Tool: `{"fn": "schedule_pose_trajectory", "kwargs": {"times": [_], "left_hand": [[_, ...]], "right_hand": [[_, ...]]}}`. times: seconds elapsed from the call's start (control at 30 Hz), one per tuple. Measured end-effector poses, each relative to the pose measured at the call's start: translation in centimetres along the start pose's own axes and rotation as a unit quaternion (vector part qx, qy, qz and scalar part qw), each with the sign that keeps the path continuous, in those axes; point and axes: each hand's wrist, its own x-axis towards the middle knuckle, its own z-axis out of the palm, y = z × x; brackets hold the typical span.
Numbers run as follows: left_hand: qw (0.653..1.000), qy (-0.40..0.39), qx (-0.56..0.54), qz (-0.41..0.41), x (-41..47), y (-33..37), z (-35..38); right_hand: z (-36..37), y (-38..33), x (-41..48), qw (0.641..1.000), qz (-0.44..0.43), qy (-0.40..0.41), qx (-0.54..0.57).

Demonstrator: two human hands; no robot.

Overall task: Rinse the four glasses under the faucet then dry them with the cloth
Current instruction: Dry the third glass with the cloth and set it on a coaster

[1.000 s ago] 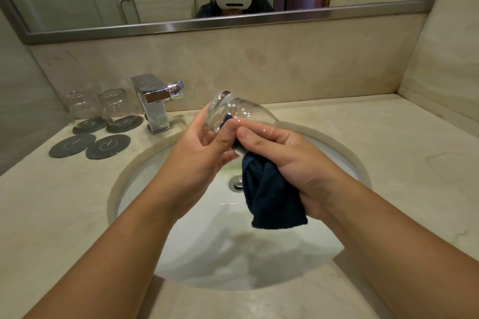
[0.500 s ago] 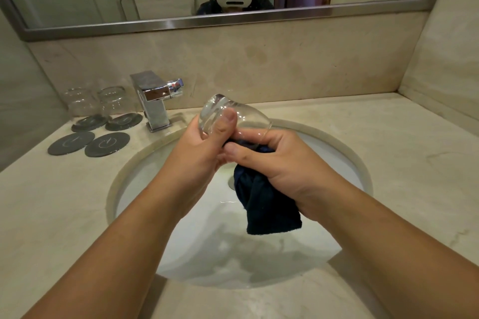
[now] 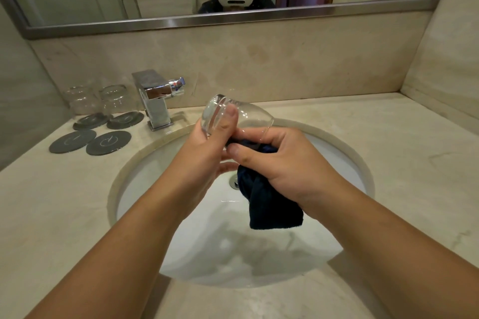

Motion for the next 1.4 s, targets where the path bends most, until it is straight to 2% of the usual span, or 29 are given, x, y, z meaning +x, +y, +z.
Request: {"fn": "schedule_pose_trajectory", "kwargs": {"times": [0.23, 0.33, 0.43, 0.63, 0.83, 0.93, 1.1, 1.2, 1.4], "left_hand": [[0.999, 0.038, -0.014, 0.024, 0.2, 0.09, -0.26], [0.999, 0.032, -0.015, 0.027, 0.25, -0.08, -0.36], [0.999, 0.014, -0.039, 0.032, 0.15, 0.0, -0.25], [0.997, 0.041, -0.042, 0.052, 0.0, 0.23, 0.21], [0.996, 0.049, -0.058, 0.048, 0.37, -0.06, -0.34], [0.997, 0.03, -0.06, 0.041, 0.46, -0.27, -0.45], [0.999, 0.023, -0.011, 0.021, 0.35, -0.09, -0.23], [0.999, 0.021, -0.015, 0.033, 0.4, -0.08, -0.27], [0.998, 0.037, -0.033, 0.05, 0.82, -0.37, -0.75]], "right_hand": [[-0.64, -0.25, 0.33, 0.997, 0.04, -0.035, 0.06], [-0.84, -0.32, 0.42, 0.994, 0.049, -0.041, 0.087], [-0.84, -0.44, 0.28, 0.996, 0.037, -0.037, 0.072], [-0.5, -0.1, 0.37, 0.997, 0.026, -0.032, 0.063], [-0.48, -0.07, 0.3, 0.992, 0.056, -0.064, 0.098], [-0.29, -0.11, 0.26, 0.992, 0.041, -0.05, 0.109], [-0.07, -0.34, 0.05, 0.999, -0.012, -0.02, 0.023], [-0.1, -0.34, 0.02, 1.0, -0.017, -0.019, 0.015], [-0.45, -0.35, 0.3, 0.994, 0.022, -0.048, 0.099]]}}
